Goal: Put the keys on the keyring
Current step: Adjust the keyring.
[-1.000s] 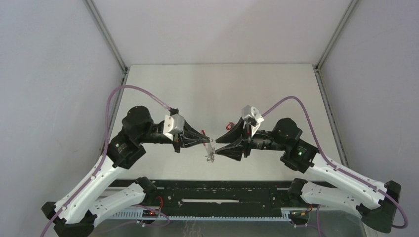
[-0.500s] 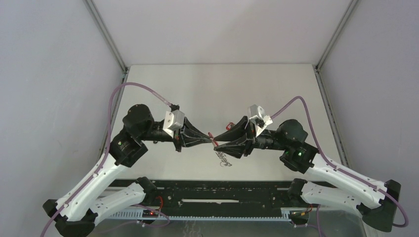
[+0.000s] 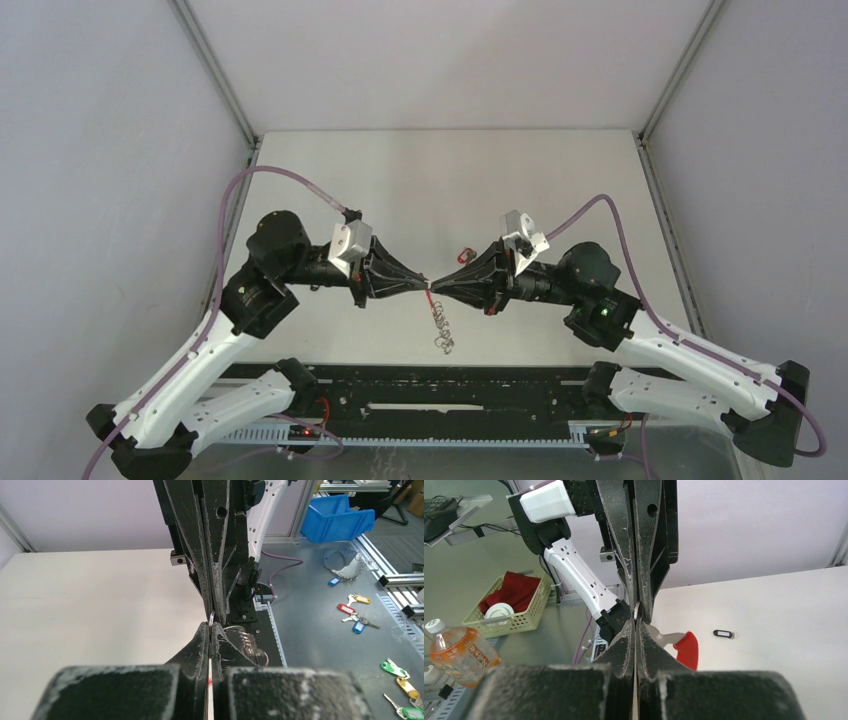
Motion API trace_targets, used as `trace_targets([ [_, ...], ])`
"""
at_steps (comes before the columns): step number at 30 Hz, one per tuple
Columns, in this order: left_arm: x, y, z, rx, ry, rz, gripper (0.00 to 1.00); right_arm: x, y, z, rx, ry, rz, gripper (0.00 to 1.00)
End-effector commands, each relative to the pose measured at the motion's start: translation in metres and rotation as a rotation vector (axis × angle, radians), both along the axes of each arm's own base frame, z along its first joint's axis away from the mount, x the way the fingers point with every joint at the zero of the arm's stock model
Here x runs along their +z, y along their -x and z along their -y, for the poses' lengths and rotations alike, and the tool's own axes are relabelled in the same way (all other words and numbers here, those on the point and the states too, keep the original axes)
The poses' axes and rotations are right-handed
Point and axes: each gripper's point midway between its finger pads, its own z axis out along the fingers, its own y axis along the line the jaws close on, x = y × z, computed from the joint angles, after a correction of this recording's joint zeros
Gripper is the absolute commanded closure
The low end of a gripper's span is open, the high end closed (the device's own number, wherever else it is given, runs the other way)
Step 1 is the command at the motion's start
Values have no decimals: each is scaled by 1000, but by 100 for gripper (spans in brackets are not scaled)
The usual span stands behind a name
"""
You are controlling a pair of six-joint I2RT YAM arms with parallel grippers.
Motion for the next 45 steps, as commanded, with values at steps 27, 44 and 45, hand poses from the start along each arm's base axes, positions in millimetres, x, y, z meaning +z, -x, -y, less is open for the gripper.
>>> trace_targets([
  [27, 2, 14, -17, -5, -46, 87, 61, 26, 28, 10, 164, -118, -86, 100],
  [44, 19, 36, -16, -124, -17, 22, 67, 19, 24, -3, 163, -113, -83, 100],
  [45, 18, 36, -16, -126, -18, 21, 67, 19, 24, -4, 165, -112, -84, 100],
])
